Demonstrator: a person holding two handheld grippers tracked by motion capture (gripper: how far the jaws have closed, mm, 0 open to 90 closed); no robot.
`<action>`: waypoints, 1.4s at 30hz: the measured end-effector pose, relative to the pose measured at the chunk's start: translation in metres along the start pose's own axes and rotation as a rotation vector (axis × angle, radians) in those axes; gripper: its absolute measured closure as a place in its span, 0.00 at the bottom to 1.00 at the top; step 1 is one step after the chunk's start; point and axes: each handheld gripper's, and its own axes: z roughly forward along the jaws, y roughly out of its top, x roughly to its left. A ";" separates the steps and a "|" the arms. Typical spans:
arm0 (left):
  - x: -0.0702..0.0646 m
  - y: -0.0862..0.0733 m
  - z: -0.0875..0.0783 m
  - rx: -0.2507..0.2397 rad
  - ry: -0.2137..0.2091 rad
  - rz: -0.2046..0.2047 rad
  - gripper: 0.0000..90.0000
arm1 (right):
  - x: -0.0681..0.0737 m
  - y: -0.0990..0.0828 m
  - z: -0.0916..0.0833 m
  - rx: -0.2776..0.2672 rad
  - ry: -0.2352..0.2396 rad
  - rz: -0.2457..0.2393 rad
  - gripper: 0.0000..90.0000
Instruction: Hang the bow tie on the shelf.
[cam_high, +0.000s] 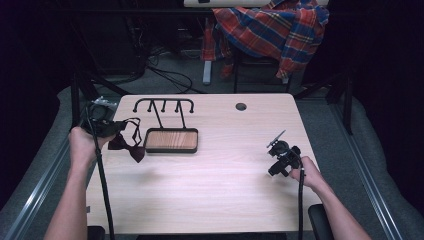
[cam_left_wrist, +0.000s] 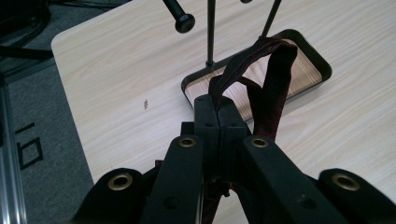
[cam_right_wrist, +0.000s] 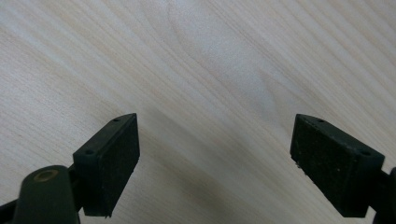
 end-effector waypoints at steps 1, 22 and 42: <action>0.001 0.001 0.000 0.001 -0.001 0.001 0.99 | 0.000 0.000 0.000 0.000 0.000 0.000 0.17; 0.010 0.030 0.003 -0.028 0.011 0.001 0.99 | -0.001 0.001 0.000 0.018 -0.003 -0.022 0.17; 0.030 0.038 0.030 -0.010 0.033 -0.066 0.99 | 0.000 -0.001 0.003 -0.006 0.000 -0.003 0.17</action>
